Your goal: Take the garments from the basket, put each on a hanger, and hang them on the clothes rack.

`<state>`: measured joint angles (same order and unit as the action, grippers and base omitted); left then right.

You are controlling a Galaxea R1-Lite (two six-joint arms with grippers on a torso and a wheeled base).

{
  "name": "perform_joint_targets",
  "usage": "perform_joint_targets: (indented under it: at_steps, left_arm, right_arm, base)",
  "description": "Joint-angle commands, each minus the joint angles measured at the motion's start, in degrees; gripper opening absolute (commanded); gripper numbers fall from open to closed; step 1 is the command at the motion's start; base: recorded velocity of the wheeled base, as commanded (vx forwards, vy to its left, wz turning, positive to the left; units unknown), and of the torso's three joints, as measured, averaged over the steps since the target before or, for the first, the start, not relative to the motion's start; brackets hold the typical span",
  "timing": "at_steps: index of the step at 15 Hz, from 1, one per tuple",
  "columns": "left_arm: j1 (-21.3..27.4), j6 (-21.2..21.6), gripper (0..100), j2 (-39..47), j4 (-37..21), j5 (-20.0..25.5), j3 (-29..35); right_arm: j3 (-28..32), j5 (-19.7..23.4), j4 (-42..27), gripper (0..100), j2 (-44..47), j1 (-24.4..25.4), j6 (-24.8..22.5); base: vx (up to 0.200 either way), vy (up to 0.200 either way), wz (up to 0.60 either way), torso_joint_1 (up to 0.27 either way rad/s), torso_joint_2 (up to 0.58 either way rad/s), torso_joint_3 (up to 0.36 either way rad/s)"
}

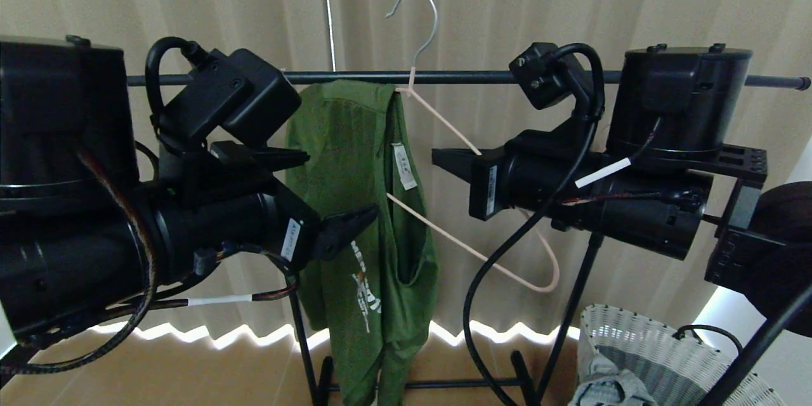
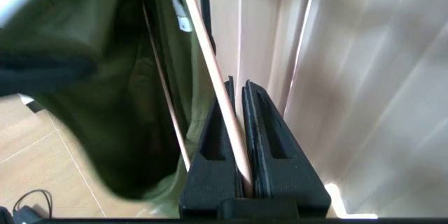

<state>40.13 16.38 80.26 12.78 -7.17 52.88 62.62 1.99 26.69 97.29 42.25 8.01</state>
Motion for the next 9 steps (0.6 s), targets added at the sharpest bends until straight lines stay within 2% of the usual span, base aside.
perform_joint_targets:
  at_steps: [1,6,9]
  left_arm:
    - [-0.1,0.0,100,-2.8,0.1,0.0,-2.2]
    - [-4.0,0.7,100,-7.0,0.1,0.0,-5.1]
    - [-7.2,3.0,100,-9.6,0.1,0.0,-7.3]
  right_arm:
    - [-2.3,0.0,0.0,0,-2.9,-0.1,-1.1]
    - [-8.6,0.3,0.0,0,-8.4,-1.5,-3.7]
    - [-13.7,0.5,0.1,0,-11.9,-2.7,-6.0]
  base:
    - [0.0,0.0,0.0,0.0,0.0,0.0]
    - [0.0,0.0,0.0,0.0,0.0,0.0]
    - [0.0,0.0,0.0,0.0,0.0,0.0]
